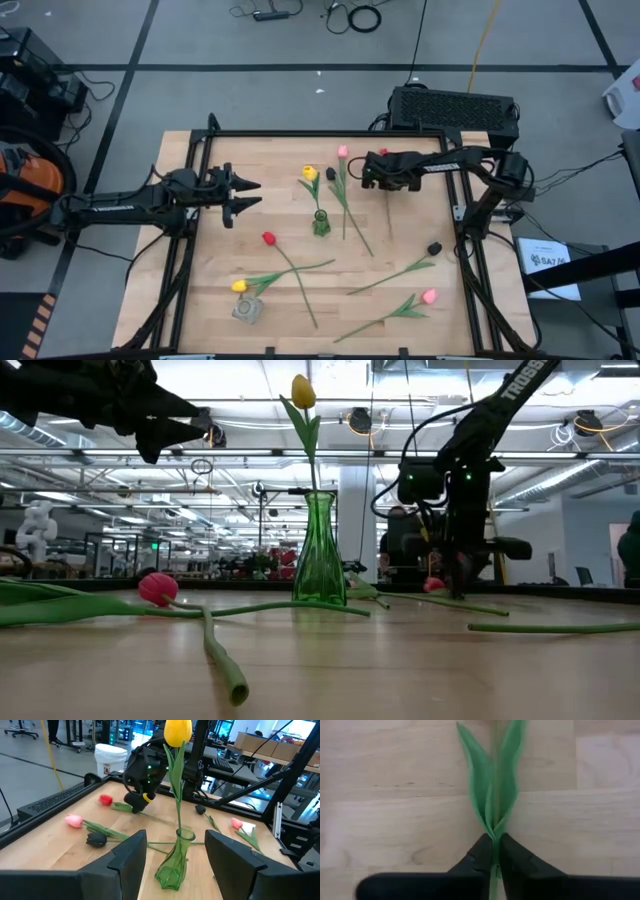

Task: Sort flowers into vase by color
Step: Put the right red tulip into the transparent vase

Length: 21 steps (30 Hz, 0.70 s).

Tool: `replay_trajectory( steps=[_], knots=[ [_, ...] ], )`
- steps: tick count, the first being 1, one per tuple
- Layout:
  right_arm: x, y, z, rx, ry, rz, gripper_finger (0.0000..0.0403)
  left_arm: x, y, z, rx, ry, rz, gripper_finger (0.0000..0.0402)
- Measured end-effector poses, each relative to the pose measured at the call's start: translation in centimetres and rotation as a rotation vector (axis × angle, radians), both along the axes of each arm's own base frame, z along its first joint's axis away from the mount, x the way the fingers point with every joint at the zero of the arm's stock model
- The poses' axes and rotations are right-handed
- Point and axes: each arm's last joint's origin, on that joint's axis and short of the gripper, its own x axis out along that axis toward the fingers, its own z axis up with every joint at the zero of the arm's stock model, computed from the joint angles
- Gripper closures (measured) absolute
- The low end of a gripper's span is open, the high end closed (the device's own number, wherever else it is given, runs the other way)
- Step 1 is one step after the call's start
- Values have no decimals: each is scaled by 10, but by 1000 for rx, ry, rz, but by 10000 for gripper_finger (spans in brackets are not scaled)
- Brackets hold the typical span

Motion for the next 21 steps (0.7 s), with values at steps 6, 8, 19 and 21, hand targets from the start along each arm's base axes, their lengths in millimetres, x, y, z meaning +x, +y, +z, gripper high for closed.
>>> replay_trajectory(
  steps=[6,8,19,21],
  knots=[
    [-7,-1,31,-71,-81,61,393,0,0,0,1,-1,4,192],
    [-10,4,48,-109,-126,92,398,0,0,0,1,-3,4,192],
    [-75,81,165,-473,-436,252,399,1,-1,14,22,-135,-9,192],
    [-85,95,182,-553,-548,310,399,1,-3,14,21,-141,-28,192]
  ],
)
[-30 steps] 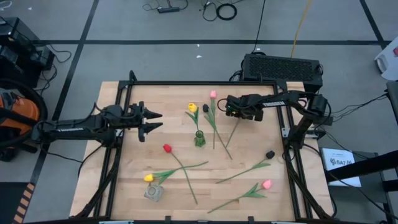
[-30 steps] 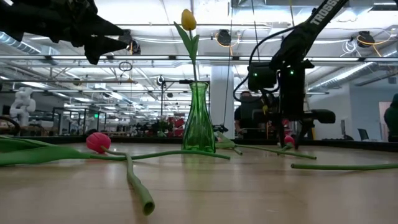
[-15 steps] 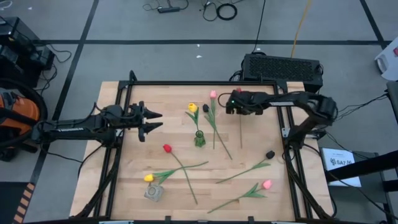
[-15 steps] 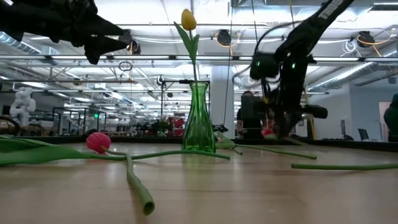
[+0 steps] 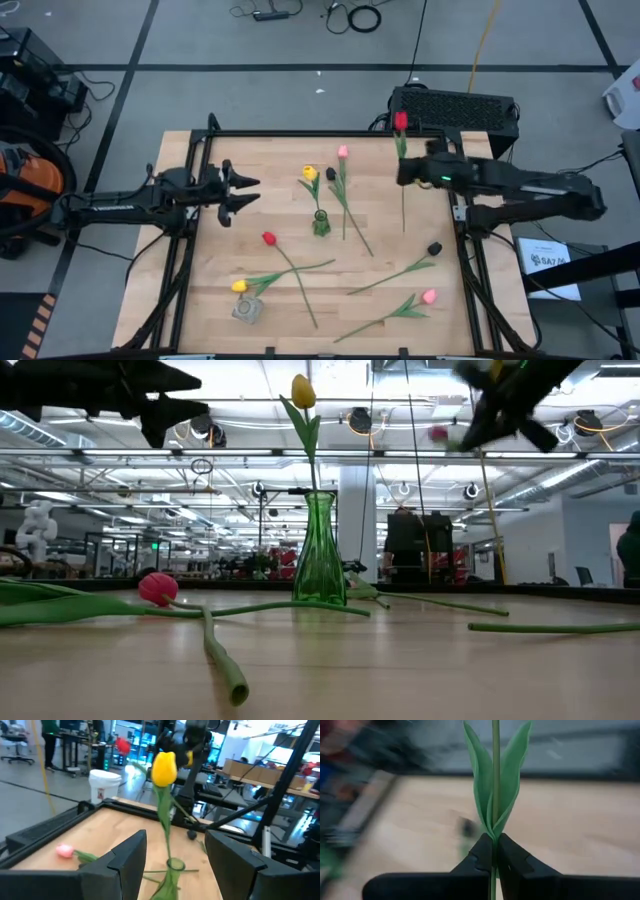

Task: Sort flowers into vase by color
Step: Put the right red tulip into the transparent vase

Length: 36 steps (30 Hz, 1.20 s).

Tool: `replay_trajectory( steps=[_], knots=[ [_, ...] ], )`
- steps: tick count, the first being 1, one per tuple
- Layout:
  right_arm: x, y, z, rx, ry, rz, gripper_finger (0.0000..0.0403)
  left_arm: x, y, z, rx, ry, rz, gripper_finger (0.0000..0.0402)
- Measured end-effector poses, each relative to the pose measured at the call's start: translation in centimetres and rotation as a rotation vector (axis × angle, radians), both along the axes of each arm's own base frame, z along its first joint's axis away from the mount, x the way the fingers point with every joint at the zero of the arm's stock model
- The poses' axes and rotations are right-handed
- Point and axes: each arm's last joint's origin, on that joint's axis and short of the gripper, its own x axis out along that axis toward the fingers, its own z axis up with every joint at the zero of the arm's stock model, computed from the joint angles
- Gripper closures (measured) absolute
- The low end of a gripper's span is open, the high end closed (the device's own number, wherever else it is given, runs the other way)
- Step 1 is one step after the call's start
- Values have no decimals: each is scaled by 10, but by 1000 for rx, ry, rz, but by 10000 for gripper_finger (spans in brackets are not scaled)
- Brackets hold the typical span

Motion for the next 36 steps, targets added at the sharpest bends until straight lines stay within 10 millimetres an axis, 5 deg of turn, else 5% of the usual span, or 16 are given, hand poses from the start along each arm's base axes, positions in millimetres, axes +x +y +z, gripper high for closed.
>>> replay_trajectory(
  steps=[5,9,15,22,36],
  knots=[
    [1,27,35,-217,-225,187,400,4,-7,4,2,-5,-68,192],
    [32,49,50,-421,-329,336,402,12,-12,9,34,15,-106,192],
    [94,77,41,-664,-458,508,402,25,-15,11,87,4,-124,192],
    [147,91,5,-752,-517,612,402,28,-15,16,87,-69,-133,192],
    [244,92,28,-762,-450,726,402,31,-29,21,94,-133,-258,192]
  ],
)
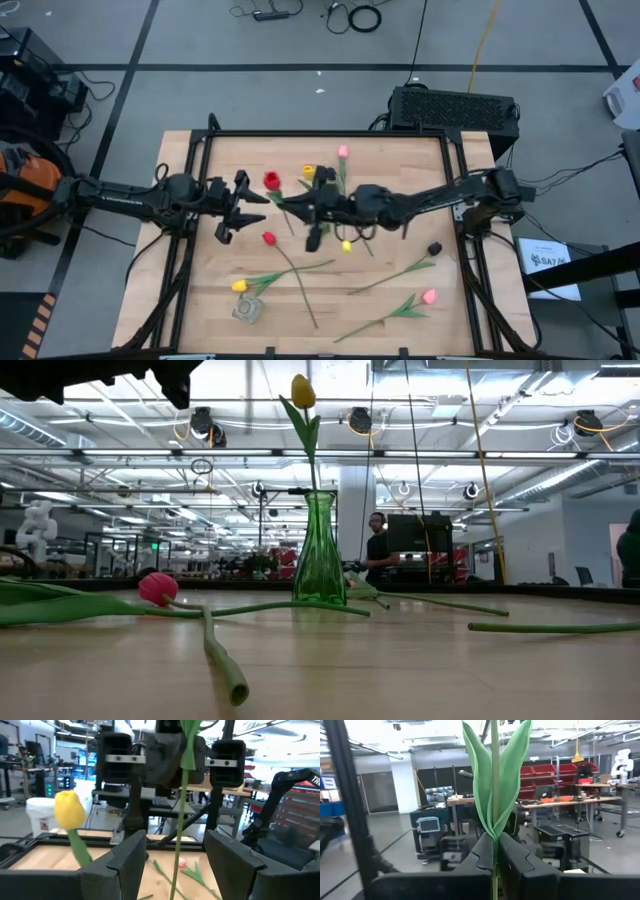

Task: Sort flowers into vase by color
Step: Put the right red tulip into the transparent vase

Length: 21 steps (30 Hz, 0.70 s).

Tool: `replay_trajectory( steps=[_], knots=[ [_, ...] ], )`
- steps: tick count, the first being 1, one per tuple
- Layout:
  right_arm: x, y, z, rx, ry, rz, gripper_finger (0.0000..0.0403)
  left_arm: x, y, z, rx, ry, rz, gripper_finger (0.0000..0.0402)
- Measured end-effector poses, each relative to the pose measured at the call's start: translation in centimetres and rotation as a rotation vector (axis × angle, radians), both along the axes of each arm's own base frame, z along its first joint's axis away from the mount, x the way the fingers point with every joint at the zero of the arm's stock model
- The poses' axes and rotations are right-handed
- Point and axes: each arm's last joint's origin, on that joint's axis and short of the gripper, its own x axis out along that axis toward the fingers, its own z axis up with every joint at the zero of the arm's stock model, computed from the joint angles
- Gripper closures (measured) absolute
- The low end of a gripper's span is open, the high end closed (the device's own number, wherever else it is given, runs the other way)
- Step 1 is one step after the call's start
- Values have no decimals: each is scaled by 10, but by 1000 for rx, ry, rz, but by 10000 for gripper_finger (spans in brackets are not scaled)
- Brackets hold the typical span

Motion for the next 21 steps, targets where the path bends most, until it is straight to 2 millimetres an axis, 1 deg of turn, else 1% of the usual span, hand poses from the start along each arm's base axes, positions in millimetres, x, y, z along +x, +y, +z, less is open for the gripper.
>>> replay_trajectory(
  steps=[6,10,13,16,18,21],
  knots=[
    [33,0,-3,-4,19,-7,402,-1,-2,1,7,-6,-12,192],
    [48,2,-7,-3,16,-9,402,0,-2,0,7,-1,-14,192],
    [56,3,-6,-2,8,-10,402,0,-2,0,8,1,-14,192],
    [58,2,-6,-4,30,-13,402,0,-2,0,8,1,-14,197],
    [58,1,-7,-4,48,-16,402,0,-2,0,7,3,-15,211],
    [59,1,-7,-2,41,-20,402,0,-2,0,3,5,-19,249]
  ],
)
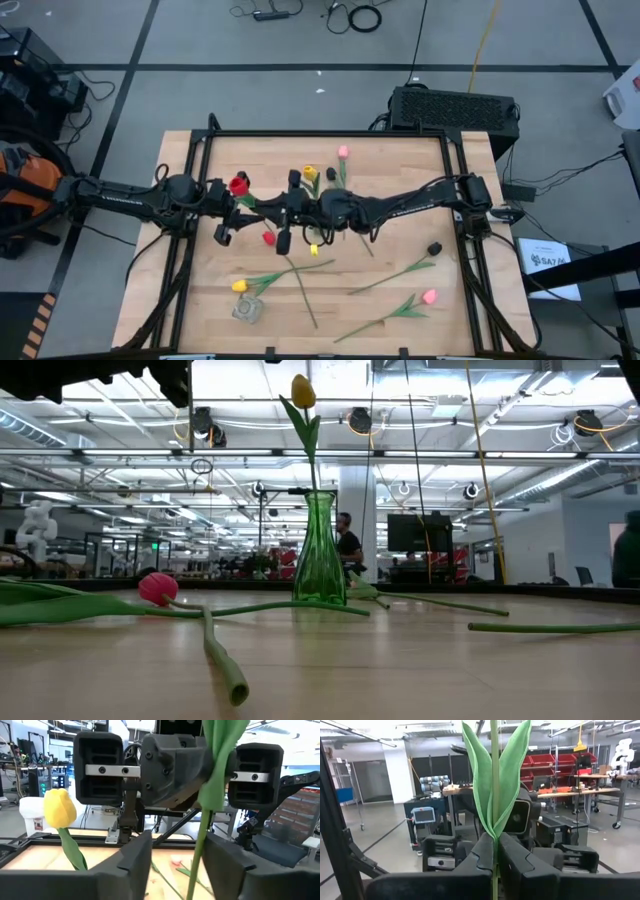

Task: Sort flowers into vase by color
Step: Put the right red tulip into the transparent vase

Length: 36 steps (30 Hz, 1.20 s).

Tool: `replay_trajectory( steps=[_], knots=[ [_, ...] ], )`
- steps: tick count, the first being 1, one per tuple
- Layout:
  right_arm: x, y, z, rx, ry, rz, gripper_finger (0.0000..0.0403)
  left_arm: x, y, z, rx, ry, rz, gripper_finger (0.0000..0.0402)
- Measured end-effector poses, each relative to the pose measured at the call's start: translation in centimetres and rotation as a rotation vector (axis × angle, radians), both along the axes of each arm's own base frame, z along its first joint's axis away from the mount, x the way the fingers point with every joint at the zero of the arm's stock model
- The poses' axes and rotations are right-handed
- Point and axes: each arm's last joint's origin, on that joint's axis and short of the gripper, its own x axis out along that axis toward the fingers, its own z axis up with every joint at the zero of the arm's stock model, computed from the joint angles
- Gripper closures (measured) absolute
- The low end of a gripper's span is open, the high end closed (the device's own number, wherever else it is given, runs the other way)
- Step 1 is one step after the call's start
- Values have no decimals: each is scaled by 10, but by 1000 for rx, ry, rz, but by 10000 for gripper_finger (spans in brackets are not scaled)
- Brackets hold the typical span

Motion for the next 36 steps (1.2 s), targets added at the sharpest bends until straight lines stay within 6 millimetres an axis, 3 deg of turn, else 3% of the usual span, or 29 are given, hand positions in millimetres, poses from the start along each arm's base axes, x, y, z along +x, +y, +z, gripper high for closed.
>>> replay_trajectory(
  steps=[6,8,17,26,32,36],
  knots=[
    [0,0,1,1,-5,-2,401,0,-1,0,5,2,-34,369],
    [0,0,1,2,-6,-2,401,0,-2,0,6,1,-54,389],
    [0,-1,-2,76,16,-11,389,0,-2,-1,8,10,-77,395],
    [-3,-2,1,23,53,-48,310,-2,-2,-1,10,14,-76,397],
    [-27,-6,23,15,191,-61,272,-11,-1,-2,16,48,-64,398],
    [-54,-9,37,104,333,-60,267,-18,-3,1,11,32,-74,398]
  ],
)
